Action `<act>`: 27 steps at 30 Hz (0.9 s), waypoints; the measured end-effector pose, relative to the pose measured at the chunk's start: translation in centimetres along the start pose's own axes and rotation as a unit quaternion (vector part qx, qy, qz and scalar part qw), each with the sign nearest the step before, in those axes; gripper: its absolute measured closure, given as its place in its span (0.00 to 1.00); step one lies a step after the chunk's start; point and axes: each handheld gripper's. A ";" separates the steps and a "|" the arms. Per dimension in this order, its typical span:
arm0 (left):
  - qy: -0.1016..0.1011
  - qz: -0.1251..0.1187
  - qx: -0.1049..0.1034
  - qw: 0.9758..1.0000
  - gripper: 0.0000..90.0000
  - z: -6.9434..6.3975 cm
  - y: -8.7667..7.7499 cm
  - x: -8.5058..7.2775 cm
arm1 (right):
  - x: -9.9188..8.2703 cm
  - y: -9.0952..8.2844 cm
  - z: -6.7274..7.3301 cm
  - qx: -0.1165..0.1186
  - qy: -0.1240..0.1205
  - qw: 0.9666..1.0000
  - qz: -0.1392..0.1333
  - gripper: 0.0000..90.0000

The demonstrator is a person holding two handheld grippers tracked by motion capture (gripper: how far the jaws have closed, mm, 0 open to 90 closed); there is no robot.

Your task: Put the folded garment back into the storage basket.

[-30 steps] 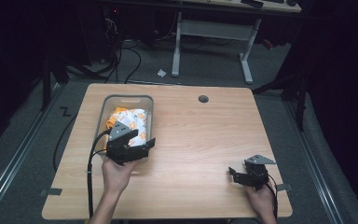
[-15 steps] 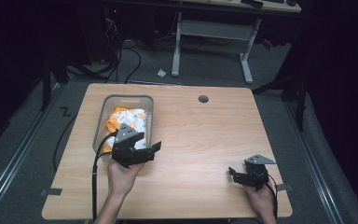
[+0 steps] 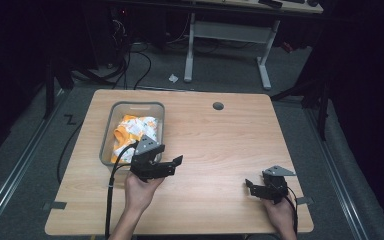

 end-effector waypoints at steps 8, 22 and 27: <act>0.002 0.004 -0.009 1.000 0.30 -0.6 0.8 -0.3 | 0.0 0.0 0.0 0.000 0.000 1.000 0.000 0.25; 0.013 0.020 -0.028 0.999 0.30 -1.9 3.1 -1.4 | 0.0 0.0 0.0 0.000 0.001 1.000 0.000 0.25; 0.010 0.022 -0.033 0.999 0.30 -2.0 3.7 -1.7 | 0.0 0.0 0.0 0.000 0.000 1.000 0.000 0.25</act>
Point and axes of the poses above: each handheld gripper's, and its own axes: y roughly forward along the jaws, x roughly out of its top, z roughly to its left
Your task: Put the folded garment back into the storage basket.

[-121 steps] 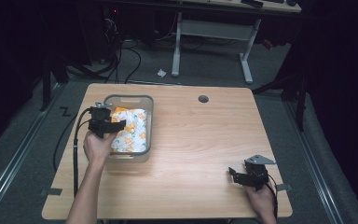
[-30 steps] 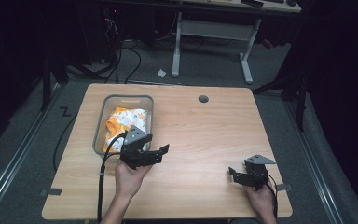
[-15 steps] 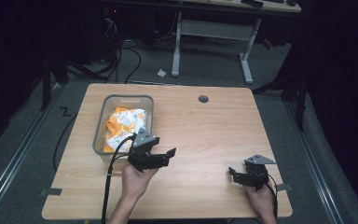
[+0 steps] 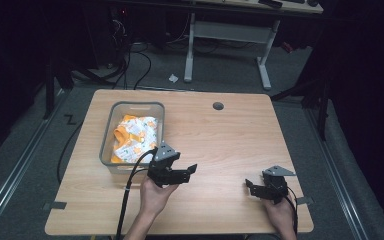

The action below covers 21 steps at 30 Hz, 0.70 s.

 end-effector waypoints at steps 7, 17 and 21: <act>-0.002 0.005 -0.004 1.000 0.31 -0.2 0.8 -0.3 | 0.0 0.0 0.0 0.000 0.000 1.000 0.000 0.25; -0.008 0.029 -0.020 0.999 0.32 -0.6 2.6 -1.6 | 0.0 0.0 0.0 0.000 0.000 1.000 0.000 0.25; -0.011 0.032 -0.022 0.999 0.32 -0.6 3.1 -1.9 | 0.0 0.0 0.0 0.000 0.000 1.000 0.000 0.25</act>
Point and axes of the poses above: each handheld gripper's, and its own axes: y roughly forward along the jaws, x roughly out of its top, z roughly to its left
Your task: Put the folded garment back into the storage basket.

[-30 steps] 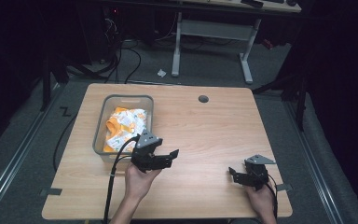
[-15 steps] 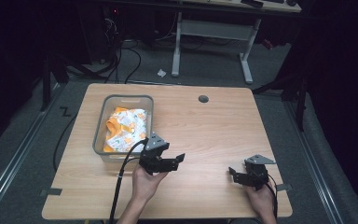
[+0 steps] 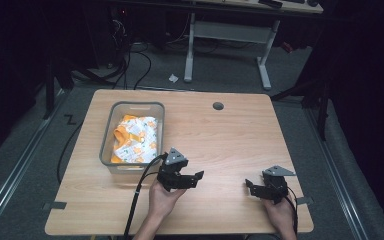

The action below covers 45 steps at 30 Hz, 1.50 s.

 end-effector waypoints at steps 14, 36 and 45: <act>0.005 0.023 0.013 1.000 0.33 0.0 2.2 -0.6 | 0.0 0.0 0.0 0.000 0.001 1.000 0.000 0.25; 0.017 0.051 0.059 0.997 0.34 1.0 4.9 -1.3 | 0.0 0.0 0.0 0.000 0.000 1.000 0.000 0.25; 0.024 0.058 0.087 0.994 0.34 1.5 5.7 -1.6 | 0.0 0.0 0.0 0.000 0.000 1.000 0.000 0.25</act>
Point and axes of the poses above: each handheld gripper's, and its own axes: y roughly forward along the jaws, x roughly out of its top, z roughly to its left
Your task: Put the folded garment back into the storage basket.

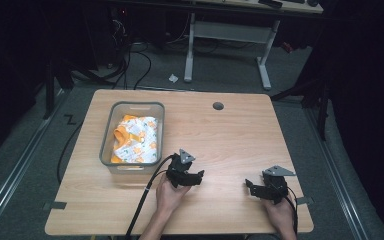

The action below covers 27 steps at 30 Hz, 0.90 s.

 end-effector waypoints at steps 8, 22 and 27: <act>0.000 0.002 0.024 1.000 0.34 0.6 0.5 -0.1 | 0.0 0.0 0.0 0.000 0.000 1.000 0.000 0.25; 0.018 0.003 0.056 0.998 0.32 0.7 1.2 -1.2 | 0.0 0.0 0.0 0.000 -0.001 1.000 0.000 0.25; 0.017 0.003 0.056 0.998 0.32 0.7 1.2 -1.2 | 0.0 0.0 0.0 0.000 0.000 1.000 0.000 0.25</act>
Point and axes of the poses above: each handheld gripper's, and its own axes: y roughly forward along the jaws, x roughly out of its top, z roughly to its left
